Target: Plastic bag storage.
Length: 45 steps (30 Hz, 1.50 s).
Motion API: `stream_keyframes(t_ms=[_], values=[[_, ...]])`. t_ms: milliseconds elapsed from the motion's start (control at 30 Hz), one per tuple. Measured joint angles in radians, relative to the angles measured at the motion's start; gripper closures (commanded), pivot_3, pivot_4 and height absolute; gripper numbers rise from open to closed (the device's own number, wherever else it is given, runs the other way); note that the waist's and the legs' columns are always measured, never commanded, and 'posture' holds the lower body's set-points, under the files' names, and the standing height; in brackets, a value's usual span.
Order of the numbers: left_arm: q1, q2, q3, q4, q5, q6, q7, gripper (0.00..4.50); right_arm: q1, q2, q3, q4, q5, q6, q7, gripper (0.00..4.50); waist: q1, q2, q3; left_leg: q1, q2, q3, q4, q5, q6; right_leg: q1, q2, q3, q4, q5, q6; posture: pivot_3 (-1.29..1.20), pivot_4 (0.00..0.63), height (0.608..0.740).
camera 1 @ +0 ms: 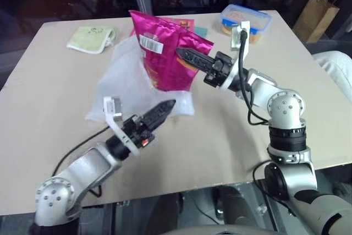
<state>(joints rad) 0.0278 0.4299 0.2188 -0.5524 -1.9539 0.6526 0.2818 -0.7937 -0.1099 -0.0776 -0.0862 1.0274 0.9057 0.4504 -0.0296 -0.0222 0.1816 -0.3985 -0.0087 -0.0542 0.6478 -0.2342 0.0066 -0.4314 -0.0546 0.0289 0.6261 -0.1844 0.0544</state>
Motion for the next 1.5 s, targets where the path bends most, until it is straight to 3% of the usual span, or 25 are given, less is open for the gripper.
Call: stream_keyframes(t_ms=[33, 133, 167, 200, 300, 533, 700, 867, 1233, 1500], values=[[-0.007, -0.018, -0.004, 0.007, -0.001, -0.012, 0.019, 0.80, 0.000, -0.001, 0.000, 0.000, -0.001, 0.000, -0.001, 4.50, 0.000, 0.000, 0.000, 0.000, 0.000, 0.000, 0.000, 0.000, 0.000, 0.000, 0.000, 0.000, 0.000, 0.000, 0.000, 0.00, 0.150, 0.740], [-0.015, -0.050, -0.026, 0.019, -0.001, -0.034, 0.075, 2.23, 0.000, -0.003, -0.001, 0.000, -0.005, 0.000, -0.005, 4.50, -0.001, 0.000, 0.000, 0.000, 0.000, 0.000, 0.000, 0.000, 0.000, 0.000, 0.001, 0.000, 0.000, 0.000, 0.000, 0.00, 0.150, 0.740], [-0.015, -0.074, -0.026, 0.018, -0.001, -0.044, 0.081, 2.42, 0.000, -0.003, -0.001, 0.000, -0.005, 0.000, -0.006, 4.50, -0.001, 0.000, 0.000, 0.000, 0.000, 0.000, 0.000, 0.000, 0.000, 0.000, 0.000, 0.000, 0.000, 0.000, 0.000, 0.00, 0.150, 0.740], [-0.016, -0.111, -0.025, 0.018, -0.002, -0.059, 0.089, 3.06, 0.000, -0.003, -0.001, 0.000, -0.006, 0.000, -0.007, 4.50, -0.001, 0.000, 0.000, 0.000, 0.000, 0.000, 0.000, 0.000, 0.000, 0.000, 0.000, 0.000, 0.000, 0.000, 0.000, 0.00, 0.150, 0.740], [-0.010, -0.155, -0.018, 0.009, -0.002, -0.074, 0.088, 4.43, 0.000, -0.002, -0.002, 0.000, -0.006, -0.001, -0.008, 4.50, -0.001, 0.000, 0.000, 0.000, 0.000, 0.000, 0.001, 0.000, 0.000, 0.000, 0.000, 0.000, 0.000, 0.000, 0.000, 0.00, 0.150, 0.740], [0.141, -0.104, 0.063, -0.111, -0.003, -0.053, -0.093, 4.43, 0.000, 0.020, 0.000, 0.013, -0.013, -0.010, -0.007, 4.50, -0.010, 0.001, 0.000, 0.000, 0.001, 0.000, 0.000, 0.000, 0.000, 0.000, 0.002, 0.000, 0.000, -0.002, -0.003, 0.00, 0.150, 0.740], [0.187, -0.040, 0.124, -0.166, -0.003, -0.103, -0.193, 4.43, -0.015, 0.136, -0.001, 0.098, -0.059, -0.071, -0.057, 4.50, -0.011, 0.001, 0.000, 0.001, 0.001, 0.000, 0.000, 0.000, 0.000, 0.000, 0.002, 0.000, 0.000, -0.003, -0.003, 0.00, 0.150, 0.740], [0.179, -0.023, 0.129, -0.188, -0.004, -0.176, -0.211, 4.43, -0.062, 0.238, -0.077, 0.176, 0.047, -0.052, -0.136, 4.50, -0.005, 0.001, 0.000, 0.000, 0.001, -0.001, 0.000, 0.000, 0.000, 0.000, 0.002, -0.001, 0.000, -0.003, -0.004, 0.00, 0.150, 0.740], [0.156, 0.004, 0.123, -0.223, -0.004, -0.257, -0.197, 4.43, -0.070, 0.240, -0.139, 0.439, 0.204, 0.143, -0.434, 4.50, -0.012, 0.001, 0.000, 0.000, 0.002, -0.001, -0.001, 0.000, 0.000, 0.000, 0.003, -0.001, 0.000, -0.003, -0.004, 0.00, 0.150, 0.740], [0.237, 0.089, 0.070, -0.245, -0.005, -0.247, -0.240, 4.43, -0.099, 0.240, -0.156, 0.540, 0.216, 0.206, -0.512, 4.50, -0.014, 0.002, 0.000, 0.000, 0.002, 0.000, -0.001, 0.000, 0.000, 0.000, 0.004, 0.000, -0.001, -0.003, -0.003, 0.00, 0.150, 0.740]])
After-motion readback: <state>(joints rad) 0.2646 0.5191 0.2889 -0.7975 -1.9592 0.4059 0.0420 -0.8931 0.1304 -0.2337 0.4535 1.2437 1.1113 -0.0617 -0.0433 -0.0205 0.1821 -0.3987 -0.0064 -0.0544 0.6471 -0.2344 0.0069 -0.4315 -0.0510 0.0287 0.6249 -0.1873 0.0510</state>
